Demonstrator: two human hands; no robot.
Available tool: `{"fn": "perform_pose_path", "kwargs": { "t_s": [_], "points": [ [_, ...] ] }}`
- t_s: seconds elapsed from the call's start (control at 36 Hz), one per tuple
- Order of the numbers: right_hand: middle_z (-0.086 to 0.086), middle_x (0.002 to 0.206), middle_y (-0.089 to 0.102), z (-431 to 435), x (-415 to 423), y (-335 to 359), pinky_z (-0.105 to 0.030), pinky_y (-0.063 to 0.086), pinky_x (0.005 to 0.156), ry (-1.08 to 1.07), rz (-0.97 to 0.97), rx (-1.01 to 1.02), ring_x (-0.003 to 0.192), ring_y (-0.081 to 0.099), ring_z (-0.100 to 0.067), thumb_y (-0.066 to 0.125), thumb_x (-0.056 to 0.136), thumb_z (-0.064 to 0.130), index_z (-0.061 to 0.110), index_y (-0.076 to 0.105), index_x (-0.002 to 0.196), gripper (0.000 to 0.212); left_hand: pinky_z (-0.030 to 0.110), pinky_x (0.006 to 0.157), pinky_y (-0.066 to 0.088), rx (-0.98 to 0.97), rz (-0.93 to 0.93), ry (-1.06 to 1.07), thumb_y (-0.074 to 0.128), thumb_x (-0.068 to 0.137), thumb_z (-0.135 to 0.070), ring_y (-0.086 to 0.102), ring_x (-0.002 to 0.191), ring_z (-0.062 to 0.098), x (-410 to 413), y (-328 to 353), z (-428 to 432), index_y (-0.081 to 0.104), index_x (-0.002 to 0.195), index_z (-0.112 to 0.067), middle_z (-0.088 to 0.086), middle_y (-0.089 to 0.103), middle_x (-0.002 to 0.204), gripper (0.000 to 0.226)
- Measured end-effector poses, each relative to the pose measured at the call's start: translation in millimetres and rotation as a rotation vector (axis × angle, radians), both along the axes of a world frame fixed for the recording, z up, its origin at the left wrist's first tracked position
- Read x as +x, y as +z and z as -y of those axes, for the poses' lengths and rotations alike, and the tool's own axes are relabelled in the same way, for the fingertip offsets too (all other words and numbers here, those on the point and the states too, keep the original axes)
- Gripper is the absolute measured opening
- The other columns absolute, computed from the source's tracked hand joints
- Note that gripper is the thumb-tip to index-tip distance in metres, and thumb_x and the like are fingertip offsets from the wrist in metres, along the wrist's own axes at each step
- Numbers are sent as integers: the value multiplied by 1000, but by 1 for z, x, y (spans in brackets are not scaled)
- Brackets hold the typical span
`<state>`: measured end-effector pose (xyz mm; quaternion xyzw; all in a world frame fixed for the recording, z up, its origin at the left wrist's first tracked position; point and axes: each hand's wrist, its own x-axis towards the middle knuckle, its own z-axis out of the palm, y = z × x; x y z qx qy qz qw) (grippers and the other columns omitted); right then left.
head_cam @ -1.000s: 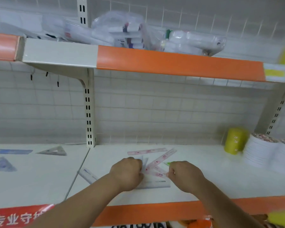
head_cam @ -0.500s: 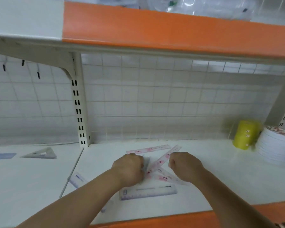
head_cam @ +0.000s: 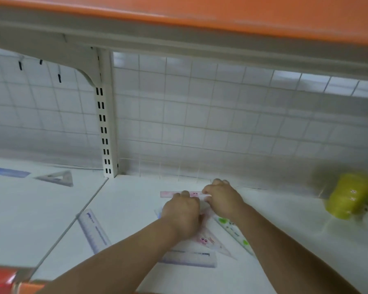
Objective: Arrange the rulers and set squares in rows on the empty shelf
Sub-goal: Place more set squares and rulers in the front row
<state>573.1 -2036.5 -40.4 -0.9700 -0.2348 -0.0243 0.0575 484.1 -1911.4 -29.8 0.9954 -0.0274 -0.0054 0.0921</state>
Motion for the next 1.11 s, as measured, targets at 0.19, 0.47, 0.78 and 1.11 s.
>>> {"fn": "perform_pose_path", "kwargs": {
  "t_s": [0.19,0.47,0.78,1.11],
  "points": [
    [-7,128,47,-5,16,-6,-36,42,97,50,-30,-24,121,39,-26,47,97,28,21,52,131,35,38,100,39,44,-60,21,41,99,-34,42,121,29,11,-4,12,50,132,-16,14,46,127,39],
    [-8,127,44,-10,30,-7,-37,40,100,62,-95,-46,123,36,-27,49,94,9,14,54,126,33,37,100,38,52,-148,76,47,98,-34,43,120,31,19,-8,9,46,130,-2,18,46,128,46],
    [-8,124,49,-13,26,2,-37,38,96,63,-90,-51,117,43,-27,52,94,15,12,48,120,26,34,92,43,35,-197,85,52,96,-30,53,116,29,22,-2,12,50,124,-2,16,54,125,40],
    [0,100,50,5,20,9,-28,35,68,2,-79,99,84,45,-18,45,94,2,18,42,128,38,31,87,48,-38,-244,12,56,92,-21,57,108,25,31,6,7,64,116,-10,9,60,120,28]
  ]
}}
